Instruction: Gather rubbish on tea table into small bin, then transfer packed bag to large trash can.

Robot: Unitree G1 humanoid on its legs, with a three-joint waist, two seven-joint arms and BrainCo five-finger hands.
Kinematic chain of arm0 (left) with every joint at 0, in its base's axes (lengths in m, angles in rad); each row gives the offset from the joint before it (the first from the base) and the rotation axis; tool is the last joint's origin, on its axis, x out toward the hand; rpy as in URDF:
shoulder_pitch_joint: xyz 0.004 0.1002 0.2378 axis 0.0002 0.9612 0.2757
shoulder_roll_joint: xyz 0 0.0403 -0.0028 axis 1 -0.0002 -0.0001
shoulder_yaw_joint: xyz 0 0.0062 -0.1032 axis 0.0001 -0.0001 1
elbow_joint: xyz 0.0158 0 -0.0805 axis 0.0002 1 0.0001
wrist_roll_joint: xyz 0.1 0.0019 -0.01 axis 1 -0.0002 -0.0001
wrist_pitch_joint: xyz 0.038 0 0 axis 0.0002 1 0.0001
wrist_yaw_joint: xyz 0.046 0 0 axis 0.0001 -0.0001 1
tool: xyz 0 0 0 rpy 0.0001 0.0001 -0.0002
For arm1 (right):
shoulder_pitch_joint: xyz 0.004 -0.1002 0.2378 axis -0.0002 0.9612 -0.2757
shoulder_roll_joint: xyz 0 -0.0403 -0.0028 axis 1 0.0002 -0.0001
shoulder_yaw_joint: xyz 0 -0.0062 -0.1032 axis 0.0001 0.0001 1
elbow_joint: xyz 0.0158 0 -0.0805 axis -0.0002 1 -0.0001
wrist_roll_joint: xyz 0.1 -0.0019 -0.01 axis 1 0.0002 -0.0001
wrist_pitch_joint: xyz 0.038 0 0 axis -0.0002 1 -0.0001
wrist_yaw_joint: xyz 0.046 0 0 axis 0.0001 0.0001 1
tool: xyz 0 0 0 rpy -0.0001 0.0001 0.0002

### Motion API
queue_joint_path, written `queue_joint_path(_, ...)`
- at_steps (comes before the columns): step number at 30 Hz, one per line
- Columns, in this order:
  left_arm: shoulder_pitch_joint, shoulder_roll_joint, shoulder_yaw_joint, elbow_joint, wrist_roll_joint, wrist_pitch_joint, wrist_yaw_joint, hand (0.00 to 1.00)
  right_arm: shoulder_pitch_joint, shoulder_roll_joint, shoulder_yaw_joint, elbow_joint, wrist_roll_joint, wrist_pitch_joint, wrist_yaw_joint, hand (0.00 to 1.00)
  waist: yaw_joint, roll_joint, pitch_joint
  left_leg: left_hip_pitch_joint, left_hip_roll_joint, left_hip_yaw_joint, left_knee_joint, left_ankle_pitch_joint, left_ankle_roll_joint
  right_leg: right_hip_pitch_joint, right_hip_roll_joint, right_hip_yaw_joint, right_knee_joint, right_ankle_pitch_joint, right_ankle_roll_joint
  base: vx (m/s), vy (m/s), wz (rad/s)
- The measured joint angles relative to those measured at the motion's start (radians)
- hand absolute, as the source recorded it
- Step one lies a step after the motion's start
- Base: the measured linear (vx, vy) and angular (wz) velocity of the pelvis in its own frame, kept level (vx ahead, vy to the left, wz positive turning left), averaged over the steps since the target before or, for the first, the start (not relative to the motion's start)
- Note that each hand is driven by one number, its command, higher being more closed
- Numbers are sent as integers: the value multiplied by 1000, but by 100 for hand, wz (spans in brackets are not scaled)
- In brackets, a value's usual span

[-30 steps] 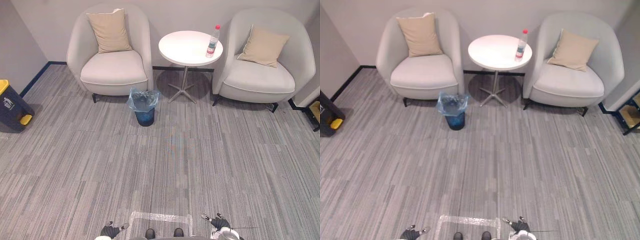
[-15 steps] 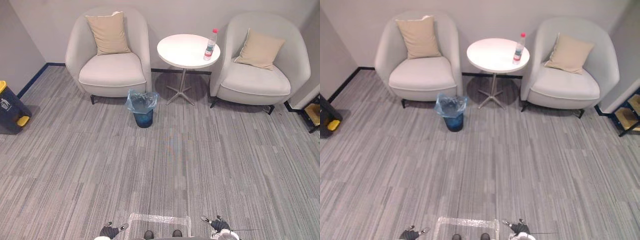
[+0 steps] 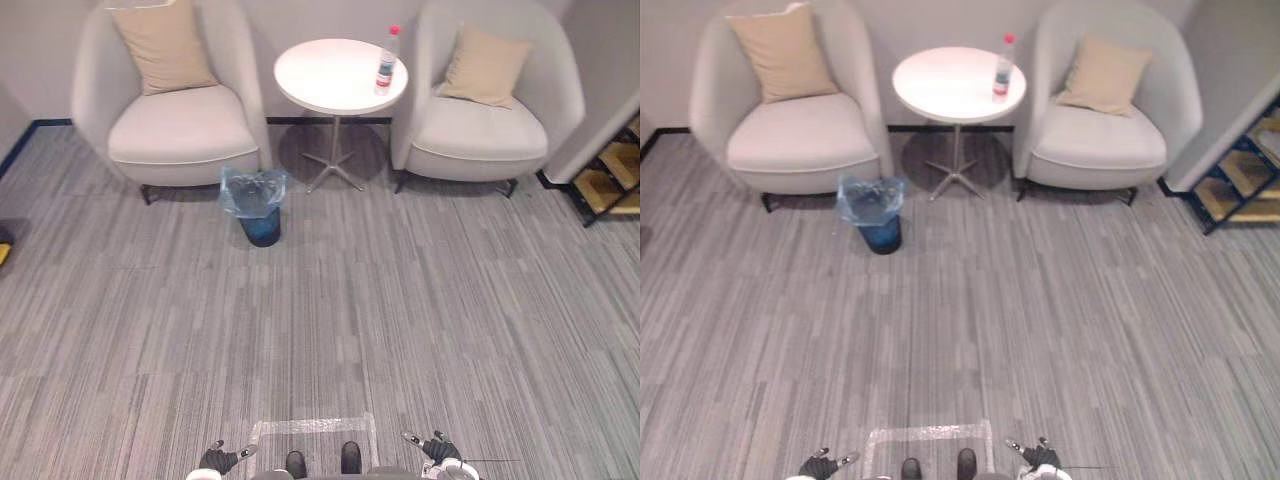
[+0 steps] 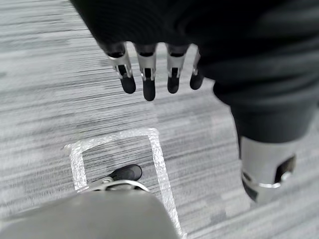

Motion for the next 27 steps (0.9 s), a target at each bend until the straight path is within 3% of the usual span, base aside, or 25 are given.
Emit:
queue_joint_path(4, -35, -34, 0, -5, -3, -7, -1, 0, 8, 1, 0, -10, 6, -2, 0, 0, -8, 1, 3, -4, 23, 9, 97, -49, -34, 15, -5, -58, 52, -45, -16, 35, -62, 3)
queue_joint_path(6, -38, -47, 2, -5, -14, -8, -2, 0, 14, 3, 1, -12, 17, -5, 0, 0, -9, -5, 7, -59, 53, 13, 275, -95, -59, 31, -6, -74, 65, -83, -40, 35, -113, 25)
queue_joint_path(8, -39, -64, 38, -45, -39, -9, -1, 0, 24, 5, 0, -31, 41, -5, -5, 0, -3, -6, 32, -174, 116, 18, 591, -93, -66, 71, -4, -74, 86, -103, -54, 101, -74, 4)
queue_joint_path(9, -37, -77, 63, -61, -42, -10, 0, 0, 30, 6, 0, -47, 50, -7, -9, 0, 5, 9, 44, -229, 158, 21, 725, -99, -44, 89, 3, -69, 113, -123, -68, 121, 6, -11)
queue_joint_path(11, -37, -84, 69, -68, -58, -9, 2, 0, 31, 5, 0, -64, 58, -10, -17, 0, 7, 18, 45, -271, 191, 16, 766, -120, -43, 100, -4, -46, 142, -148, -73, 158, 57, -27)
queue_joint_path(14, -27, -92, 94, -91, -78, -10, 7, 0, 37, 7, 0, -80, 59, -11, -20, 0, 13, 19, 50, -319, 175, 15, 663, -121, -52, 134, -43, -6, 133, -179, -66, 195, 128, -34)
queue_joint_path(16, -26, -97, 98, -101, -80, -11, 7, 0, 37, 6, 1, -83, 58, -11, -21, 0, 14, 21, 53, -336, 128, 14, 518, -101, -49, 161, -71, 20, 109, -197, -43, 266, 198, -28)
queue_joint_path(17, -26, -102, 99, -100, -82, -13, 7, 0, 34, 4, 1, -81, 58, -12, -22, 0, 21, 22, 53, -330, 92, -7, 370, -46, -73, 170, -89, 36, 92, -208, -23, 311, 280, -55)
queue_joint_path(18, -17, -106, 99, -97, -103, -24, 6, 0, 28, -11, 6, -70, 58, -14, -21, 0, 38, 31, 46, -317, 66, -44, 282, 68, -36, 177, -93, 71, 78, -221, 2, 341, 315, -66)
queue_joint_path(19, -18, -108, 98, -97, -108, -27, 6, 0, 25, -8, 9, -61, 58, -14, -22, 0, 43, 28, 41, -314, 56, -35, 284, 57, -10, 178, -100, 82, 77, -226, 9, 389, 313, -54)
queue_joint_path(20, -23, -98, 99, -97, -107, -29, 5, 0, 15, 9, 7, -48, 56, -13, -19, 0, 42, 2, 36, -321, 36, -15, 300, 15, 7, 183, -125, 87, 85, -223, 25, 523, 302, -26)
queue_joint_path(22, -33, -90, 99, -98, -107, -29, 4, 0, 16, 23, 4, -48, 52, -13, -18, 0, 47, -21, 32, -308, 20, 17, 317, -27, 23, 146, -155, 89, 179, -228, 51, 436, 213, -26)
queue_joint_path(24, -27, -89, 97, -95, -107, -24, 5, 0, 17, 24, 0, -55, 37, -13, -16, 0, 55, -24, 32, -239, 8, 46, 297, -53, 45, 77, -175, 92, 386, -214, 103, 425, 175, -36)
queue_joint_path(25, -24, -88, 79, -96, -107, -21, 5, 0, 19, 24, 1, -73, 36, -13, -14, 0, 50, -22, 32, -186, -1, 54, 268, -71, 47, 8, -195, 80, 560, -185, 167, 480, 183, -25)
queue_joint_path(26, -25, -87, 52, -96, -106, -20, 4, 0, 17, 24, 1, -89, 34, -14, -8, 0, 45, -21, 32, -136, -2, 57, 245, -85, 46, -62, -210, 49, 729, -173, 189, 389, 125, -18)
queue_joint_path(27, -27, -87, 46, -94, -106, -20, 3, 0, 15, 25, 1, -93, 33, -13, -7, 0, 46, -22, 32, -108, -5, 57, 231, -86, 46, -89, -219, 22, 787, -178, 179, 402, 76, -10)
